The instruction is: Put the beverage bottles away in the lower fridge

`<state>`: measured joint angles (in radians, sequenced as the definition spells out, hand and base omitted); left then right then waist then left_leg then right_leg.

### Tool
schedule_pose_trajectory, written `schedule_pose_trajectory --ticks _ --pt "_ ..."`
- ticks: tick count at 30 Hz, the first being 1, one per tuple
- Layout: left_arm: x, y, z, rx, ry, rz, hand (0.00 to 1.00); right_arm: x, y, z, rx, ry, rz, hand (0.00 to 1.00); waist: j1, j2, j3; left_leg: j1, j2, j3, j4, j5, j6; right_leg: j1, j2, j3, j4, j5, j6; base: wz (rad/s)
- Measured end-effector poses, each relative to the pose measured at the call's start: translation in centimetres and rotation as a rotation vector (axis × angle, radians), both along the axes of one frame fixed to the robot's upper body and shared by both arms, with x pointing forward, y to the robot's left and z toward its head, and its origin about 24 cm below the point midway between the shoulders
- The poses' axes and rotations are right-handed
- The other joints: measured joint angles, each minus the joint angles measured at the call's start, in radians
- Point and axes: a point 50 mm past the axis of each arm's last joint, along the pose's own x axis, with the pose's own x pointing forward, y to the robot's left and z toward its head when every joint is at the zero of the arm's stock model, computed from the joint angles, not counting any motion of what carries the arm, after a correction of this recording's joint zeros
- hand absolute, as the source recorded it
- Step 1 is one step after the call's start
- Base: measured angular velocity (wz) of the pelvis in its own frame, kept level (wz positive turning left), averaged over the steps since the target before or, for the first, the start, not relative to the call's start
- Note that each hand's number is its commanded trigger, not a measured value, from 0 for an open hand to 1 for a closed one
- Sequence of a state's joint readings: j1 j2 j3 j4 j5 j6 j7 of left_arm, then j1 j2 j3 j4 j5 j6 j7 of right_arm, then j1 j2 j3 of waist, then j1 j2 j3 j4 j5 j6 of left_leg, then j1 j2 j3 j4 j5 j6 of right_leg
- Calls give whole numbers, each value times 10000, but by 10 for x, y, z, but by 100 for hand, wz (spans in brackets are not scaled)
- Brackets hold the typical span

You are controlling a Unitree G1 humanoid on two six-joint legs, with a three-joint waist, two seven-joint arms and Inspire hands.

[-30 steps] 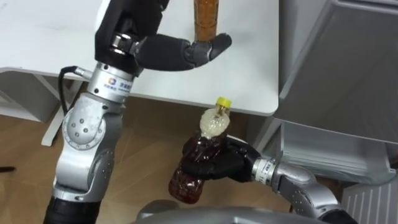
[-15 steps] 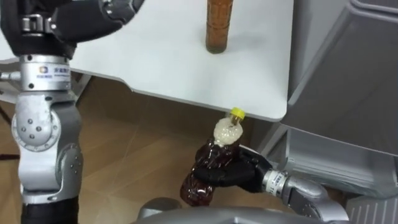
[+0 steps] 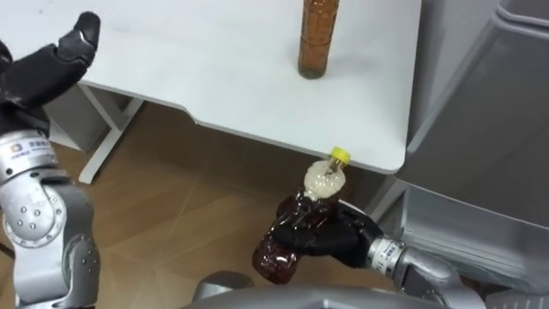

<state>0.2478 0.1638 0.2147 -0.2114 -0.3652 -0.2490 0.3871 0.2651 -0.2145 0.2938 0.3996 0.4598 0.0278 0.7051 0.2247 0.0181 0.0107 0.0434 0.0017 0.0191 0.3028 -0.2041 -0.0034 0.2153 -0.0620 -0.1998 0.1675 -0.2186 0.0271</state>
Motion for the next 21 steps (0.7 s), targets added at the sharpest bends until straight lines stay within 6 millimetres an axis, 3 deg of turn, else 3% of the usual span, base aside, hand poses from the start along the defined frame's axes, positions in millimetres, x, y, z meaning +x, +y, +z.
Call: schedule_pose_trajectory --ticks 5,9,16,21 --pt "-8 14 -41 -948 1685 1426 0 1 1 -1 -189 179 -369 100 85 -165 -102 50 -7 5 -32 2 -1 29 -11 -22 0 -1 0 0" --pt "-27 17 -79 -2509 3116 2234 0 1 4 -3 -260 282 -607 100 204 -276 -77 217 0 112 -183 6 -5 105 -26 57 -12 7 -4 -8" --pt "-52 13 -123 -5161 4610 2966 0 1 16 -5 -76 711 -540 100 293 -327 -58 193 -18 93 -276 6 -9 117 -36 -15 -158 3 -3 1" --pt "-77 -1 -163 -6771 6369 3435 0 -3 20 -7 170 1200 -727 100 263 -430 15 96 -29 107 -282 0 -12 32 -40 -10 -170 4 -2 0"
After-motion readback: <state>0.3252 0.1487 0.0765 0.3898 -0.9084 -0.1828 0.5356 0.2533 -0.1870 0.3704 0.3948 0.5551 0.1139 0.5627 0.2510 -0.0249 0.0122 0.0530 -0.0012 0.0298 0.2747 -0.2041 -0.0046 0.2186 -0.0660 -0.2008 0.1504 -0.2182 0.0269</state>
